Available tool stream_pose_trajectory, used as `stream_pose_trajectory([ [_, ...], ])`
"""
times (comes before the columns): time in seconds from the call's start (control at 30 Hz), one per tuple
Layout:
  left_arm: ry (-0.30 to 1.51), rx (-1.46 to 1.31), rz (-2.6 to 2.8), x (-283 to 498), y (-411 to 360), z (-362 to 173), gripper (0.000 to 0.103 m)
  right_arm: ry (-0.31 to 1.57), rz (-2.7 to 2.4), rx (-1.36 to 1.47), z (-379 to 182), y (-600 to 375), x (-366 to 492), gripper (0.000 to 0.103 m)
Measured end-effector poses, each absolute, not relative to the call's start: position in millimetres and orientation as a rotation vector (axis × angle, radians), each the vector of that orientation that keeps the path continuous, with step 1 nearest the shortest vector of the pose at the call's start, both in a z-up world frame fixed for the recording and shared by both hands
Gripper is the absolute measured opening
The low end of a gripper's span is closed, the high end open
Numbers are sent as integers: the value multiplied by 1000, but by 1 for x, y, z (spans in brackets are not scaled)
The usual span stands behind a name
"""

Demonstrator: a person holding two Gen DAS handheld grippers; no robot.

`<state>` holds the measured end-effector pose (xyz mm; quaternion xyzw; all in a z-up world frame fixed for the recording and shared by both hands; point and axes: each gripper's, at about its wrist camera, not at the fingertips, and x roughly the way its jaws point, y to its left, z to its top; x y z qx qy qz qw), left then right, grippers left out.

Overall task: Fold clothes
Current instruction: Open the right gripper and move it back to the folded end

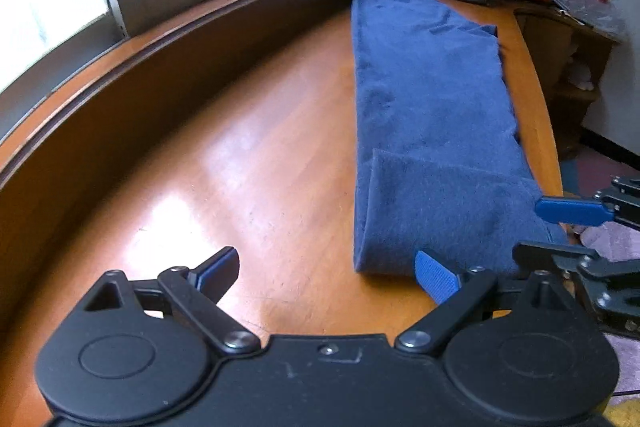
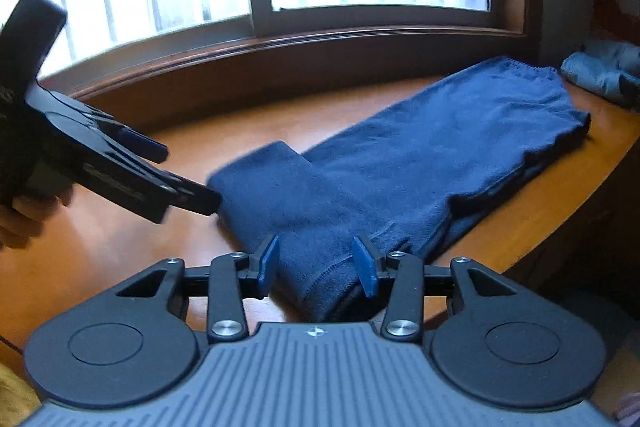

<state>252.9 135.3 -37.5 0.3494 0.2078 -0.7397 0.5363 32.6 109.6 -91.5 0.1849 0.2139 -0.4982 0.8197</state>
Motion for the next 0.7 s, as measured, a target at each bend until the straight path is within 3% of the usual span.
stream_pose_trajectory([
  [0.17, 423, 843, -1875, 243, 139, -38, 92, 445, -1056, 454, -91, 105, 17, 43],
  [0.37, 295, 938, -1995, 221, 144, -46, 74, 459, -1079, 370, -83, 117, 17, 46],
  [0.4, 292, 950, -2007, 219, 143, -46, 71, 471, -1079, 317, -79, 123, 18, 51],
  [0.47, 306, 965, -2012, 218, 140, -47, 71, 513, -1072, 193, -75, 135, 22, 63],
  [0.7, 462, 963, -2013, 221, 116, -43, 71, 746, -871, -173, -93, 149, 54, 64],
])
